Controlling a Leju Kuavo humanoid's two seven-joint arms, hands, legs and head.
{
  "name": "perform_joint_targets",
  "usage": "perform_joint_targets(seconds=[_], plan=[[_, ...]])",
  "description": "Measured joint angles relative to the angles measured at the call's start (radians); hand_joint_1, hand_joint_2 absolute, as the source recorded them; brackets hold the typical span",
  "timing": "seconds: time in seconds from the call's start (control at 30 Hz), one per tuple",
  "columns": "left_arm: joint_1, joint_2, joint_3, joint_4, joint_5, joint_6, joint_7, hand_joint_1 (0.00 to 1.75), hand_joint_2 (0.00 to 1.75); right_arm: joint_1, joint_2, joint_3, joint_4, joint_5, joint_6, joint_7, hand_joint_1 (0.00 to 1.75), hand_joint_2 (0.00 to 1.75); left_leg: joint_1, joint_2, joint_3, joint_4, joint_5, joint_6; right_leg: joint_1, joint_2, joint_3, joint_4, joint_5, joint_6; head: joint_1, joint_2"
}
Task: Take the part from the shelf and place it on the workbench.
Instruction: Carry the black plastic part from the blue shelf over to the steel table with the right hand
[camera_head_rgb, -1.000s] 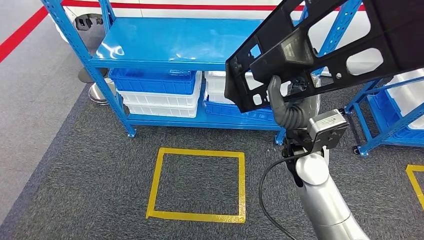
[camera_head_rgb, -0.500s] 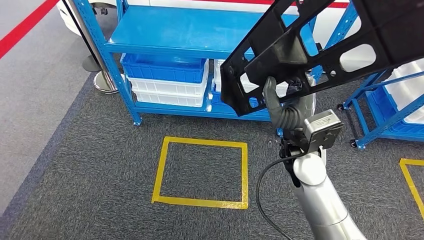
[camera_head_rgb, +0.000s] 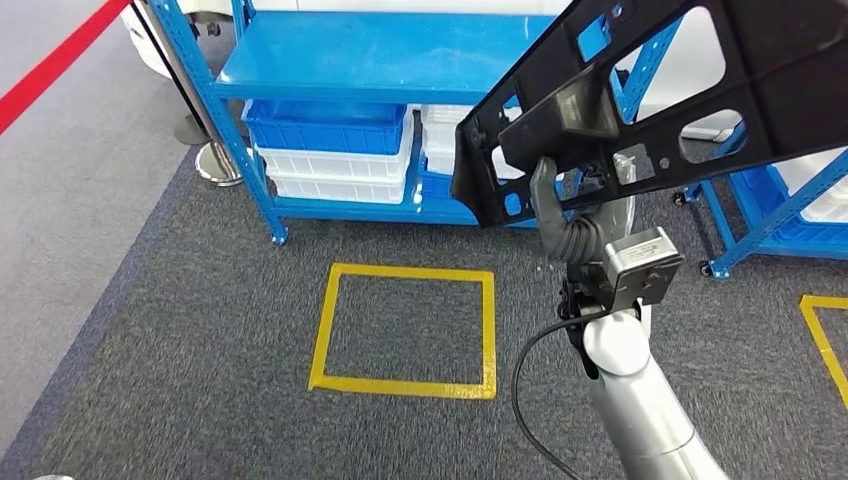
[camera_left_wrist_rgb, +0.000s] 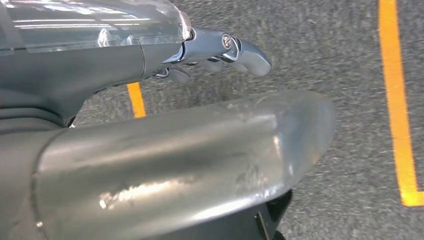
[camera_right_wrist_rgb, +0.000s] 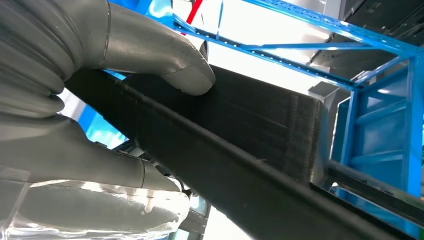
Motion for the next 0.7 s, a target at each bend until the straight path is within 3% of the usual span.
perform_joint_targets(seconds=[0.03,0.07,0.1,0.13,0.2,0.23,0.3,0.33,0.37,0.4,0.47,0.5,0.53,0.57,0.63,0.7], plan=[[0.000,0.002,0.000,0.000,-0.002,0.002,0.001,0.00,0.00,0.004,0.000,0.000,0.000,0.001,-0.001,-0.001,1.75,1.75,0.003,0.000,0.007,0.026,0.011,-0.004,-0.001,-0.001,-0.017,0.008,0.007,0.002,0.000,0.000],[0.001,0.003,0.000,0.000,-0.004,0.003,0.001,0.00,0.00,0.009,0.000,0.000,0.000,0.002,-0.002,-0.002,1.75,1.75,0.005,0.000,0.031,0.016,0.041,-0.007,-0.002,-0.002,-0.034,0.016,0.014,0.005,0.000,0.000],[0.002,0.005,0.000,0.000,-0.006,0.005,0.002,0.00,0.00,0.013,0.001,0.001,0.000,0.002,-0.004,-0.003,1.75,1.75,0.008,0.000,0.071,-0.026,0.070,-0.009,-0.004,-0.002,-0.052,0.026,0.020,0.009,0.000,0.000],[0.002,0.006,0.000,0.000,-0.008,0.005,0.002,0.00,0.00,0.016,0.001,0.001,-0.001,0.003,-0.006,-0.004,1.75,1.75,0.009,0.000,0.118,-0.090,0.076,-0.009,-0.005,-0.002,-0.066,0.035,0.026,0.014,0.000,0.000],[0.002,0.008,0.000,0.000,-0.010,0.006,0.003,0.00,0.00,0.020,0.001,0.001,-0.005,0.003,-0.012,-0.005,1.75,1.75,0.004,-0.003,0.196,-0.212,0.053,0.000,-0.006,-0.001,-0.083,0.044,0.040,0.026,0.001,0.000],[0.003,0.009,0.000,0.000,-0.010,0.007,0.003,0.00,0.00,0.022,0.002,0.002,-0.007,0.003,-0.014,-0.006,1.75,1.75,0.000,-0.004,0.211,-0.242,0.040,0.007,-0.007,-0.002,-0.086,0.042,0.049,0.032,0.000,0.000],[0.005,0.010,0.000,0.000,-0.011,0.007,0.003,0.00,0.00,0.024,0.002,0.002,-0.008,0.004,-0.016,-0.007,1.75,1.75,-0.001,-0.001,0.203,-0.254,0.055,0.024,-0.008,0.001,-0.091,0.036,0.066,0.044,-0.002,0.000],[0.006,0.011,0.000,0.000,-0.012,0.007,0.003,0.00,0.00,0.026,0.001,0.002,-0.009,0.004,-0.016,-0.007,1.75,1.75,0.001,0.001,0.194,-0.259,0.068,0.033,-0.008,0.004,-0.098,0.040,0.059,0.049,-0.003,0.000],[0.006,0.011,0.000,0.000,-0.013,0.006,0.003,0.00,0.00,0.027,0.001,0.002,-0.009,0.004,-0.017,-0.008,1.75,1.75,0.003,0.005,0.182,-0.263,0.082,0.043,-0.008,0.007,-0.108,0.058,0.030,0.054,0.000,0.000],[0.005,0.011,0.000,0.000,-0.014,0.006,0.003,0.00,0.00,0.028,0.001,0.001,-0.009,0.004,-0.018,-0.009,1.75,1.75,0.005,0.008,0.170,-0.266,0.095,0.050,-0.009,0.009,-0.120,0.096,-0.018,0.057,0.001,0.000],[0.006,0.012,0.000,0.000,-0.016,0.006,0.004,0.00,0.00,0.030,0.001,0.000,-0.010,0.007,-0.022,-0.013,1.75,1.75,0.002,0.010,0.137,-0.264,0.120,0.058,-0.010,0.011,-0.144,0.217,-0.119,0.062,0.005,0.000],[0.006,0.012,0.000,0.000,-0.018,0.006,0.004,0.00,0.00,0.033,0.001,-0.001,-0.010,0.013,-0.028,-0.017,1.75,1.75,0.001,0.011,0.120,-0.261,0.132,0.058,-0.010,0.011,-0.149,0.275,-0.139,0.064,0.005,0.000],[0.007,0.012,0.000,0.000,-0.019,0.005,0.004,0.00,0.00,0.036,0.001,-0.002,-0.010,0.019,-0.034,-0.021,1.75,1.75,0.000,0.012,0.103,-0.257,0.143,0.057,-0.010,0.011,-0.143,0.312,-0.133,0.065,0.006,0.000],[0.007,0.012,0.000,0.000,-0.020,0.005,0.004,0.00,0.00,0.039,0.001,-0.003,-0.010,0.027,-0.040,-0.024,1.75,1.75,0.000,0.012,0.085,-0.254,0.154,0.056,-0.010,0.011,-0.123,0.317,-0.107,0.064,0.007,0.000],[0.006,0.012,0.000,0.000,-0.023,0.005,0.004,0.00,0.00,0.042,0.001,-0.004,-0.011,0.039,-0.049,-0.029,1.75,1.75,0.000,0.011,0.054,-0.247,0.175,0.050,-0.010,0.011,-0.036,0.231,-0.062,0.059,0.007,0.000],[0.006,0.012,0.000,0.000,-0.028,0.007,0.005,0.00,0.00,0.044,0.001,-0.004,-0.018,0.050,-0.060,-0.034,1.75,1.75,-0.002,0.010,0.038,-0.245,0.196,0.041,-0.004,0.012,0.071,0.083,-0.086,0.050,0.008,0.000]])
